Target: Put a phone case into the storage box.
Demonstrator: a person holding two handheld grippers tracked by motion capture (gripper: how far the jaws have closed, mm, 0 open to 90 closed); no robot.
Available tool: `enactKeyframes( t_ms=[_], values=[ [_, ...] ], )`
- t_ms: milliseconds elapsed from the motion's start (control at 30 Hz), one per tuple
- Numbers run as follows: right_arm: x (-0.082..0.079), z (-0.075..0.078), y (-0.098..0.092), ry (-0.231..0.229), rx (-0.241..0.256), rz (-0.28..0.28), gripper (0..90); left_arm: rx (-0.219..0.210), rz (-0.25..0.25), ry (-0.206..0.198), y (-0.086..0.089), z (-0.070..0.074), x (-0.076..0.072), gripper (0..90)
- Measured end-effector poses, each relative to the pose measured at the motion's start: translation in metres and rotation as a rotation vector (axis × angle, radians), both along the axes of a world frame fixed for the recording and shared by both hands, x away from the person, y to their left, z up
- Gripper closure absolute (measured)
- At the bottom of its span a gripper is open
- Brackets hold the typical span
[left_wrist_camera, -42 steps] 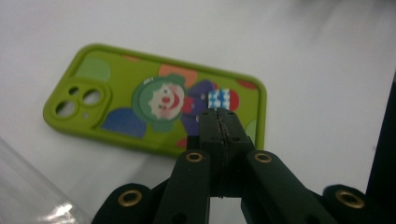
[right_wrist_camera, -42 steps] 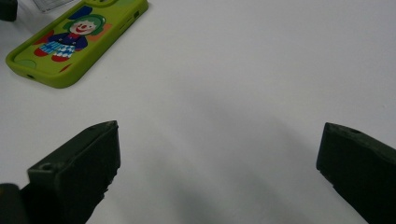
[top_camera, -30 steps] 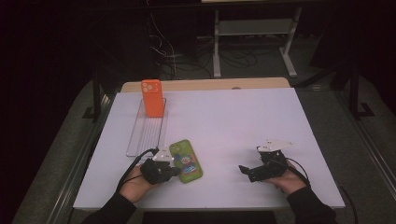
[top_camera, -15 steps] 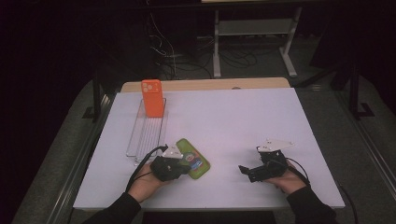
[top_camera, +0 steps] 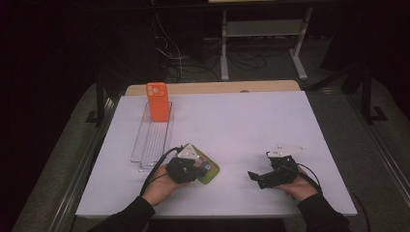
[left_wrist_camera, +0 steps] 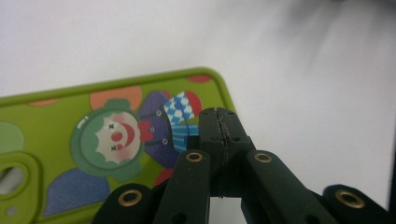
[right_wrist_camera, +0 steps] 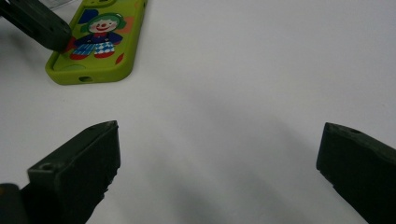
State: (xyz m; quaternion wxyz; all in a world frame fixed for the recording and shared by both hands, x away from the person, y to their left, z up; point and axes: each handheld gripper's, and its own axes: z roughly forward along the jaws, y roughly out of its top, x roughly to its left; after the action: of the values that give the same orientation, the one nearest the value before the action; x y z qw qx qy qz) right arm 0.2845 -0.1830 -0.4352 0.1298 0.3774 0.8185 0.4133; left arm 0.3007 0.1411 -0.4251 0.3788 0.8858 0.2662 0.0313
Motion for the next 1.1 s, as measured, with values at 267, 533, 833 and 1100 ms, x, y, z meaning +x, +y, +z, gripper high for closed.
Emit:
enactKeyframes(
  t_ms=[267,533,833,1100],
  values=[
    [0.000,0.000,0.001,0.005,-0.006,-0.002,0.0,-0.072,-0.021,-0.021,0.019,0.026,0.003,69.4],
    [0.002,0.003,0.007,0.008,-0.019,0.009,0.0,-0.123,0.029,-0.043,0.046,0.044,0.007,43.1],
    [0.009,0.017,0.021,0.058,-0.044,0.034,0.0,-0.112,0.066,-0.092,0.066,0.053,0.015,9.9],
    [0.017,0.025,0.047,0.114,-0.059,0.074,0.0,-0.104,0.082,-0.092,0.075,0.052,0.024,0.9]
  ],
)
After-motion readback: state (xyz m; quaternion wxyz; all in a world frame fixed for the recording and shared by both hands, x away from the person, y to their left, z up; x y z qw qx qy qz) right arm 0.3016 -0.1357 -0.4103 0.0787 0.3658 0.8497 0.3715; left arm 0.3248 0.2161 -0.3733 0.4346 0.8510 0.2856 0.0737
